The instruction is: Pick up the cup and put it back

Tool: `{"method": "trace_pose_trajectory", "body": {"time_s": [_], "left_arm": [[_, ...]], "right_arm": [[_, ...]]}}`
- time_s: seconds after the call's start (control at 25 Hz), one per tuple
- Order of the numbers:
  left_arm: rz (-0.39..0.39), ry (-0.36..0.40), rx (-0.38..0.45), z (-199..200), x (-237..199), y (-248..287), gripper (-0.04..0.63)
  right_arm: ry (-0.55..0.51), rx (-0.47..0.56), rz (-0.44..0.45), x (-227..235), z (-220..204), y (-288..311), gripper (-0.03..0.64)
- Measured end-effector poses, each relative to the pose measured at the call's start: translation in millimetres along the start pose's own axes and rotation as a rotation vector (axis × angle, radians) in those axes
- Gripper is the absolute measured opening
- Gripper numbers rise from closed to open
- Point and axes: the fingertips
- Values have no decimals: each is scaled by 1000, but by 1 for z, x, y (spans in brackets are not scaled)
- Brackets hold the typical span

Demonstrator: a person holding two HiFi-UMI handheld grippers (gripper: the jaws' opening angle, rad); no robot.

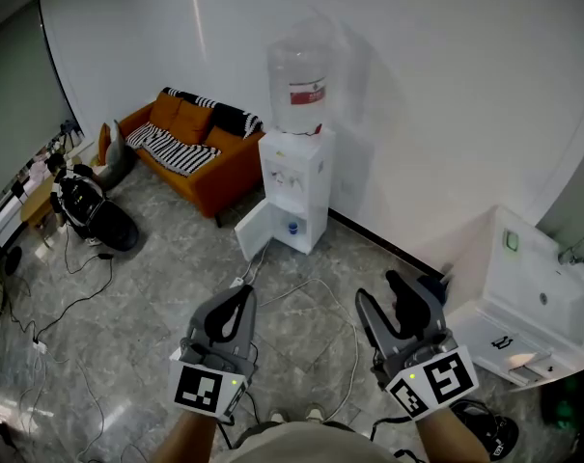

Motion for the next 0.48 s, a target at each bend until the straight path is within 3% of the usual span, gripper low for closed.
{"method": "trace_pose_trajectory", "body": {"time_s": [0.48], "left_arm": [[36, -8, -3, -16, 8, 27, 2]], "right_arm": [[-8, -9, 75, 22, -20, 15, 204]]}}
Point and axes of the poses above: the fingertips, and each gripper's own axes: y forward along the fingers, x to its right, z out of its top, and after that the axes turned 4 degrees about z, right-handed
